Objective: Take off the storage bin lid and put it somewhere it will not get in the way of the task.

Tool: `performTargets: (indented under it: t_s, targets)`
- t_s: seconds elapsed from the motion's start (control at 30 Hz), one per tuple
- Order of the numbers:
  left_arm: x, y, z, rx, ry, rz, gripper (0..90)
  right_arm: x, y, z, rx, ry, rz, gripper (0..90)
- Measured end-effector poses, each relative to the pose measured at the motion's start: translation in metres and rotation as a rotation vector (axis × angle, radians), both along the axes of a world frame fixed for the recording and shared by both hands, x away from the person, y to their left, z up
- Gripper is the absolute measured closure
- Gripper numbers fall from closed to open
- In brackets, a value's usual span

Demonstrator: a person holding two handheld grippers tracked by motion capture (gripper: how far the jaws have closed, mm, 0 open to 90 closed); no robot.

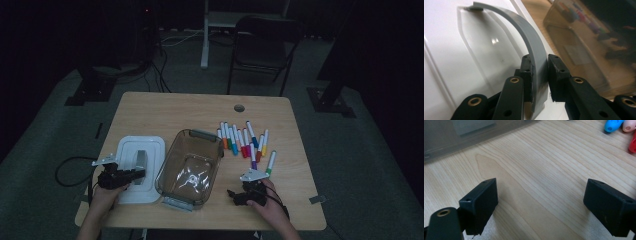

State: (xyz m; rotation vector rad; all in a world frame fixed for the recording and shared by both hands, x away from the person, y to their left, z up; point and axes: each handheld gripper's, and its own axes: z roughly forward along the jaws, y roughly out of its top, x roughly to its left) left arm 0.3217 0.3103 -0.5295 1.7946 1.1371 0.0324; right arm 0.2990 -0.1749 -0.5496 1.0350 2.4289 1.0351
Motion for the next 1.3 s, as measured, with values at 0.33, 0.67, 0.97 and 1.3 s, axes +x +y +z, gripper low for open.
performTargets:
  t_s: [0.33, 0.67, 0.97, 1.3]
  targets:
    - [0.002, -0.002, 0.0, 0.098, -0.007, 0.096, 61.2, 0.0, 0.0, 0.0, 0.0, 0.0, 0.0, 11.9]
    - [-0.008, -0.005, 0.018, 0.185, -0.08, 0.154, 24.6, 0.0, 0.0, 0.0, 0.0, 0.0, 0.0, 11.9]
    - [-0.011, -0.026, 0.031, 0.236, -0.162, 0.125, 0.4, -0.002, 0.006, 0.0, 0.0, 0.0, -0.062, 11.9]
    - [-0.01, -0.055, 0.033, 0.323, -0.221, 0.091, 0.4, -0.003, 0.01, 0.0, 0.002, -0.001, -0.101, 14.1]
